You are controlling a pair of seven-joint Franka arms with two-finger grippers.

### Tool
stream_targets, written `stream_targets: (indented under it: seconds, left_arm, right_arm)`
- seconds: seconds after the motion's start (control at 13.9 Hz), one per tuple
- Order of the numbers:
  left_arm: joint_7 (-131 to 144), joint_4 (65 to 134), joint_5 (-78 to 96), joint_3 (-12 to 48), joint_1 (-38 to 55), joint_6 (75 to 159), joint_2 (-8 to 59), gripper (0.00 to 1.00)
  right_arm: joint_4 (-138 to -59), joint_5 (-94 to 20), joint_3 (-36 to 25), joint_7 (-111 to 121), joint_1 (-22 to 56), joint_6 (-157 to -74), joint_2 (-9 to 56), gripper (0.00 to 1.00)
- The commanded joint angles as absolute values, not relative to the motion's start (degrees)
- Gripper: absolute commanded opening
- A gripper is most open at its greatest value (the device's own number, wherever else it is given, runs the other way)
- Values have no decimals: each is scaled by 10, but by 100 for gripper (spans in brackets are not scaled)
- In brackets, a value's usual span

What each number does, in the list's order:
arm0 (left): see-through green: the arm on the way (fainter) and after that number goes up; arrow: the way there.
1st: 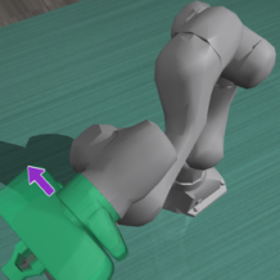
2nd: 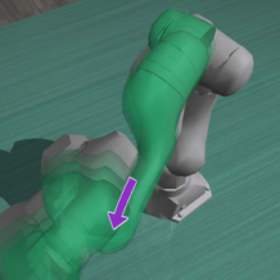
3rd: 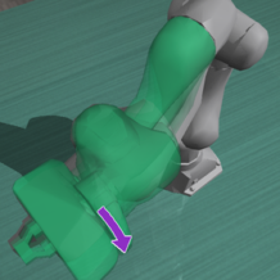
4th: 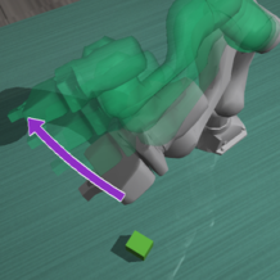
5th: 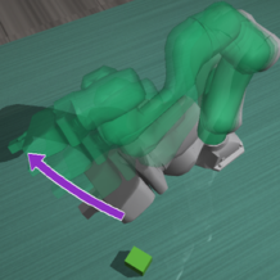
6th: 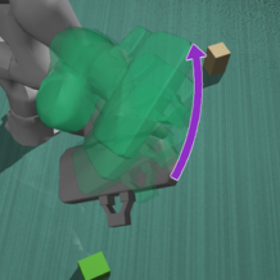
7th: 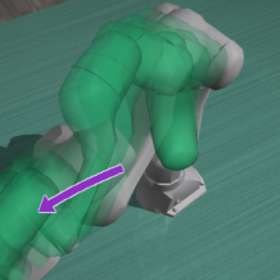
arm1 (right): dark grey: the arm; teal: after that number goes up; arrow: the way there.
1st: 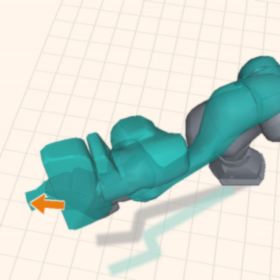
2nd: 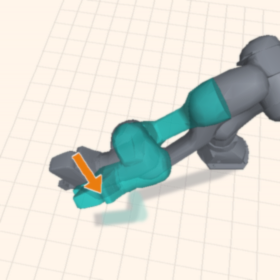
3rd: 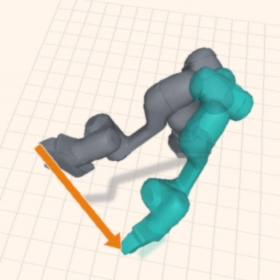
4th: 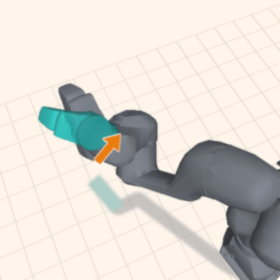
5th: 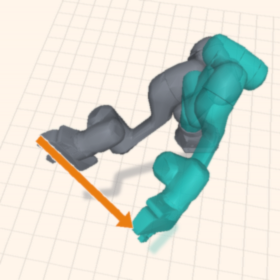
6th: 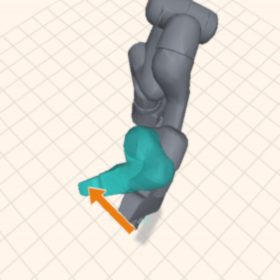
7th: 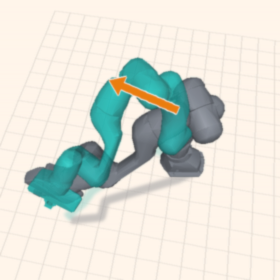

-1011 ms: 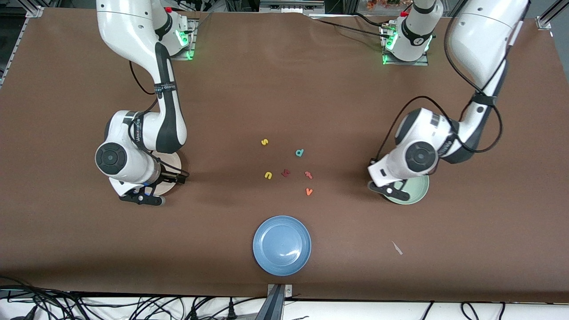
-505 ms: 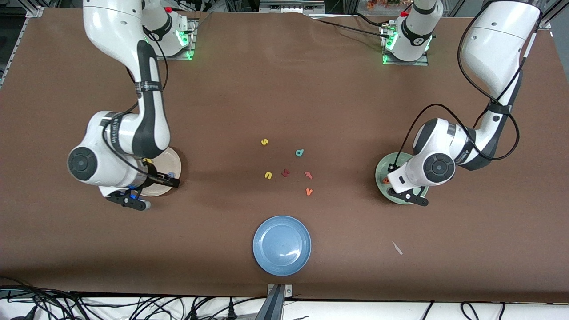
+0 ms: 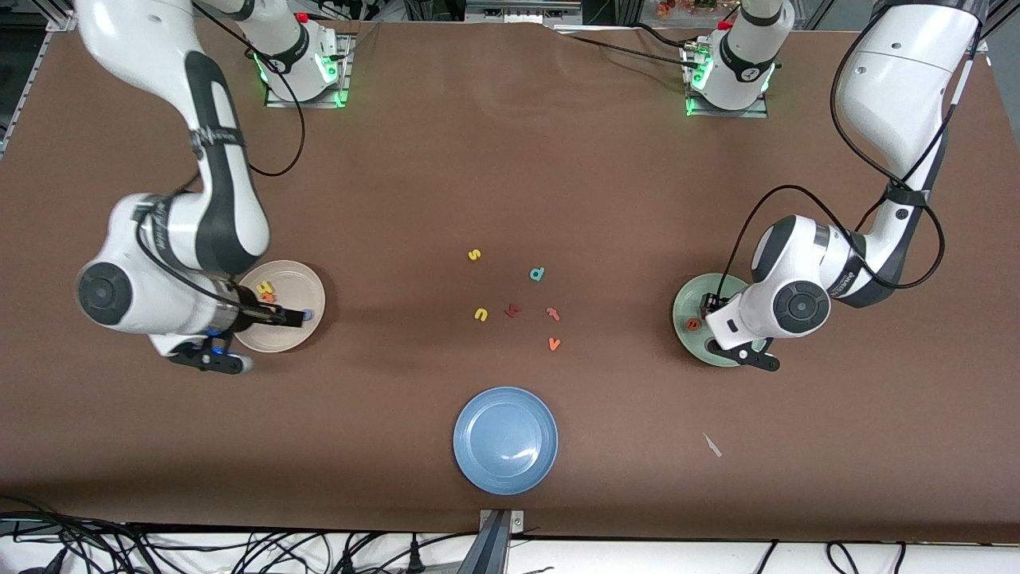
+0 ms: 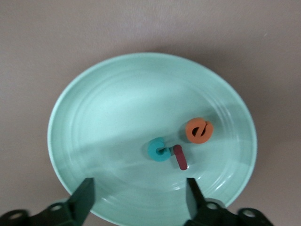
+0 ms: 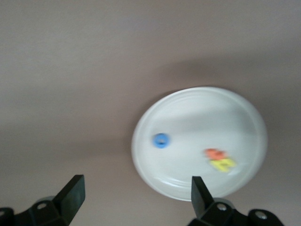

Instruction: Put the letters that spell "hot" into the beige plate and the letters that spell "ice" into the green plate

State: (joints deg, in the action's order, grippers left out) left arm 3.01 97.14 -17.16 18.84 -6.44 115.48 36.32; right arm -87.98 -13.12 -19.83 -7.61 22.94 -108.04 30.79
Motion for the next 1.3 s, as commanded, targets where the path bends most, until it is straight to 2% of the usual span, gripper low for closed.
stream_targets:
  seconds: [0.0, 0.29, 0.43, 0.65, 0.87, 1.08, 1.23]
  left_arm:
    - [26, 971, -177, 207, -69, 1119, 317, 100]
    - [27, 942, -177, 223, -69, 1086, 246, 100]
    - [26, 895, -158, 224, -68, 1030, 221, 100]
    - [25, 785, -102, 221, -72, 913, 209, 100]
    - [25, 715, -98, 223, -73, 830, 208, 100]
    - [-22, 725, -51, 180, -61, 814, 160, 100]
    - [-27, 777, -23, 118, -22, 828, 109, 100]
  right_arm:
    - [-918, -73, -177, -61, 211, -1071, 216, 100]
    - [-920, -58, -150, -62, 158, -965, 88, 100]
    - [-921, -28, -131, -62, 144, -930, 45, 100]
    - [-917, 21, -48, -65, 92, -862, 26, 100]
    - [-918, 7, -45, -64, 74, -860, 15, 100]
    - [-921, -39, -47, -58, 55, -901, 4, 100]
    - [-919, -37, -47, -62, 55, -906, 9, 100]
